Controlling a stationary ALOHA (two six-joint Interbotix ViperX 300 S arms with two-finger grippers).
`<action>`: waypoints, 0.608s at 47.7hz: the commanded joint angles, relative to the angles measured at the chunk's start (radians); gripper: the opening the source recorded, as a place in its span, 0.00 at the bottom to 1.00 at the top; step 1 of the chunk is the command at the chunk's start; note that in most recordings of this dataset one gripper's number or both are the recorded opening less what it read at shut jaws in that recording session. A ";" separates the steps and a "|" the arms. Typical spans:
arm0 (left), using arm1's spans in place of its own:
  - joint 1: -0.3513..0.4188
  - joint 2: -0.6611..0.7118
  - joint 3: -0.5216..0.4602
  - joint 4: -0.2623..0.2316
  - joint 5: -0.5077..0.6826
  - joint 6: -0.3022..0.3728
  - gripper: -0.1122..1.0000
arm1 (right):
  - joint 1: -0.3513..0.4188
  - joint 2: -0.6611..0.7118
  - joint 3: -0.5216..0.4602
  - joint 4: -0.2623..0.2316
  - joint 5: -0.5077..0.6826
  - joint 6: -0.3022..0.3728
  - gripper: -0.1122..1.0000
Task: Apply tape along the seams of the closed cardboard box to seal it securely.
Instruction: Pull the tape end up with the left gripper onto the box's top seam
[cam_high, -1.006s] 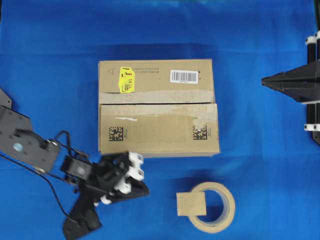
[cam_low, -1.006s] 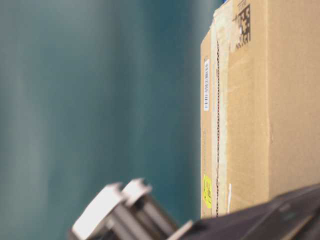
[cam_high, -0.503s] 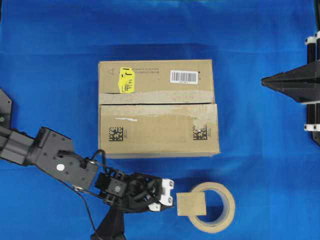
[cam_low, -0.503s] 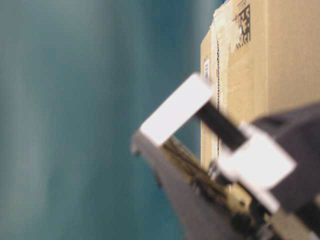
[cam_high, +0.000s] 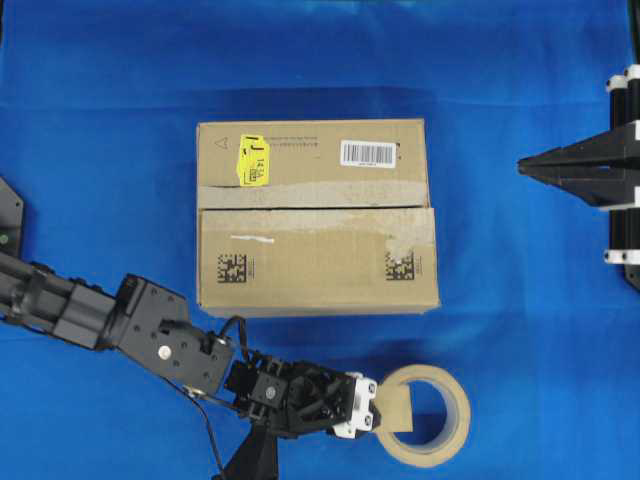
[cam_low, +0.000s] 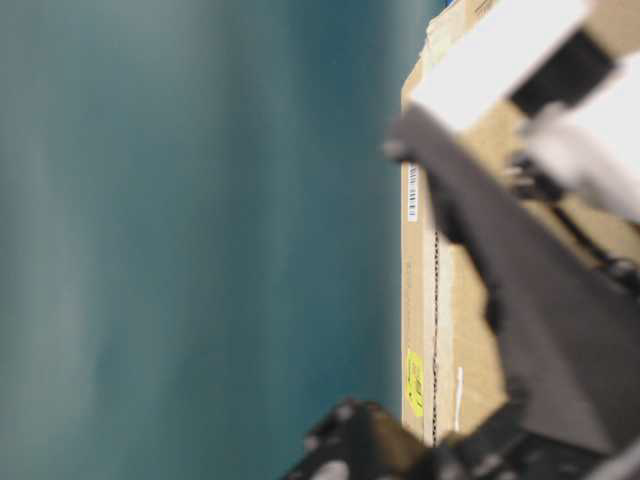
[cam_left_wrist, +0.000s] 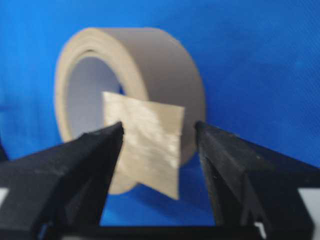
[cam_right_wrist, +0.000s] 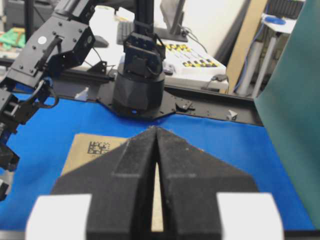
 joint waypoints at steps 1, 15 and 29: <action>-0.002 -0.020 -0.015 -0.002 -0.011 0.011 0.59 | -0.002 0.006 -0.026 0.000 0.003 0.000 0.10; 0.000 -0.029 0.005 -0.005 -0.015 0.026 0.33 | -0.002 0.011 -0.026 -0.002 0.008 0.002 0.10; 0.006 -0.060 0.041 -0.008 -0.055 0.012 0.10 | 0.002 0.028 -0.023 -0.002 0.008 0.006 0.10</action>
